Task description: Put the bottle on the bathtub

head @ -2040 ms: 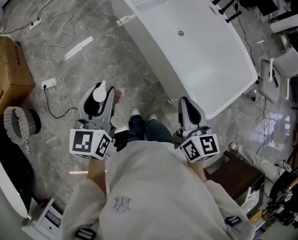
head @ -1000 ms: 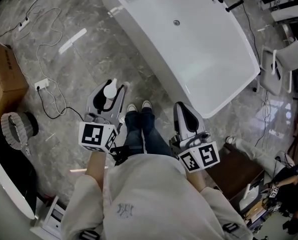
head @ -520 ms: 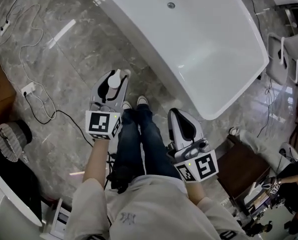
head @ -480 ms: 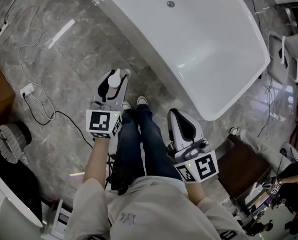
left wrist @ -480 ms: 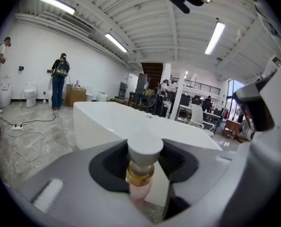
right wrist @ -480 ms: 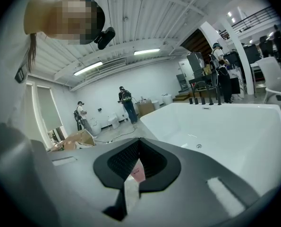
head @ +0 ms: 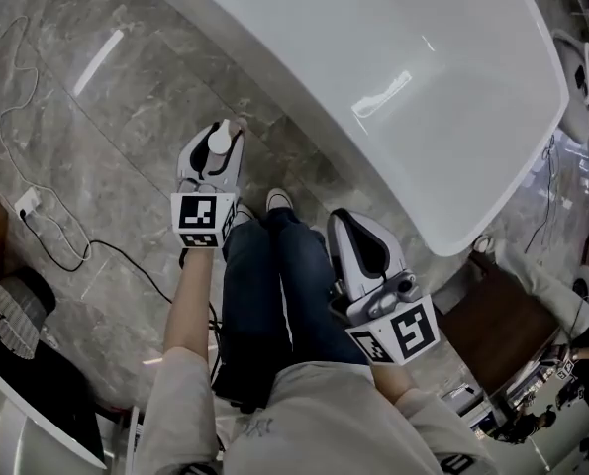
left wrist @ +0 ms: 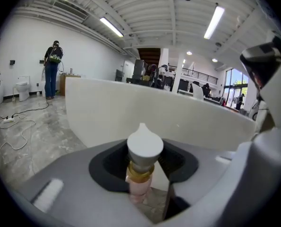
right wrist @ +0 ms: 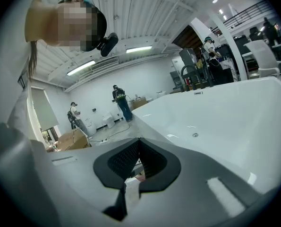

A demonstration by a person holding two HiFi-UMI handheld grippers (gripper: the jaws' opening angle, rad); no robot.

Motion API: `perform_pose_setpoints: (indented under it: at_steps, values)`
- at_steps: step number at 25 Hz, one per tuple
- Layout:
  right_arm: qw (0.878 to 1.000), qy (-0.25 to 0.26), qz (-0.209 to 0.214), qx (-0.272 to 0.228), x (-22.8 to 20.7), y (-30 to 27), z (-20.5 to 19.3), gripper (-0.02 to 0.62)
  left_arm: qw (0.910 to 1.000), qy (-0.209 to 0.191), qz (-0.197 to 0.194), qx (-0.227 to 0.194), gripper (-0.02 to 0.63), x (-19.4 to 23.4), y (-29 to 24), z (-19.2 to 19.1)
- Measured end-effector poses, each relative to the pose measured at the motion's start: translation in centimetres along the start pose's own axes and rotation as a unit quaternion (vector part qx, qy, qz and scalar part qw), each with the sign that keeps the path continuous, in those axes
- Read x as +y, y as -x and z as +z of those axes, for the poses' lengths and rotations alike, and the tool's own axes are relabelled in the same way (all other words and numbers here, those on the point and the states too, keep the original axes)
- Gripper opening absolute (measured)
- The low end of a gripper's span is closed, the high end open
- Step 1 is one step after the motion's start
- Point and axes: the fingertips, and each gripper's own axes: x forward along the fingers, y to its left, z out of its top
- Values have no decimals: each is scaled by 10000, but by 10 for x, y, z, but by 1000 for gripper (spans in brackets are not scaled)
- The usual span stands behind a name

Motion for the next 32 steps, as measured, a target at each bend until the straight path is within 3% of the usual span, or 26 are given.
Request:
perform_pose_setpoints:
  at_steps: [7,12,32]
  values:
    - [9998,133,-144,-39,-26,-25,-40,-2,9994,-3,-138,303,215,12,-64,-85]
    - [9998,117,-171,-48,-33,-37,-57,-2,9988,-89,-245,405,215,13,-91,-125]
    - [9995,260,-177,-5,-42,-54,-75,-2,9967,-1,-212,789,216,12,-128,-208]
